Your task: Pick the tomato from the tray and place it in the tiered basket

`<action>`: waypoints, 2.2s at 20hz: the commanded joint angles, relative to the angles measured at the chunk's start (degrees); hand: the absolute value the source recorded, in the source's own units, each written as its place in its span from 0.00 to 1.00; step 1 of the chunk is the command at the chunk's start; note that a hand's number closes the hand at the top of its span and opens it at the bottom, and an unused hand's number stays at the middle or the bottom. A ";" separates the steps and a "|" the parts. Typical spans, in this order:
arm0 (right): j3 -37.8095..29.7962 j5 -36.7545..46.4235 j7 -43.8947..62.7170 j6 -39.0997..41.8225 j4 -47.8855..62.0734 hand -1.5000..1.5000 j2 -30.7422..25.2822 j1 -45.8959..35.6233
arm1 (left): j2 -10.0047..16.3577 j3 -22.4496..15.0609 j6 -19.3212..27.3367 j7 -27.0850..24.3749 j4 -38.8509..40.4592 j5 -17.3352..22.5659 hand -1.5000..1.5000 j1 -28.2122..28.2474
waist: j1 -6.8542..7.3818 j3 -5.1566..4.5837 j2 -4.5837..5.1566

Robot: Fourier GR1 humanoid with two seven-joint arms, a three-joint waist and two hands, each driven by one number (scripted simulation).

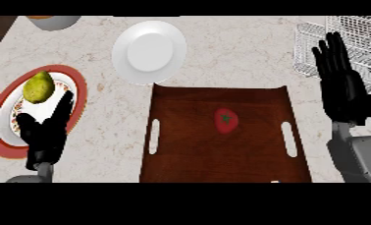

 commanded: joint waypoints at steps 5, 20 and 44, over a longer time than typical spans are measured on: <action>6.00 0.47 4.75 -1.86 -3.07 1.00 7.27 -0.53 | 6.65 -0.19 3.01 -3.95 -2.50 -10.86 0.50 -7.92 | 0.50 0.34 -0.97; 15.11 23.89 38.84 -16.10 -23.61 0.00 -15.01 16.62 | 5.88 -1.75 3.27 -3.93 -3.90 -14.00 0.50 -7.29 | 0.06 -0.13 -1.12; 27.26 21.86 83.46 7.11 -10.50 0.00 -10.01 -17.64 | 3.13 -3.16 2.28 2.21 -8.14 -16.67 0.50 -9.60 | 1.98 0.27 -0.78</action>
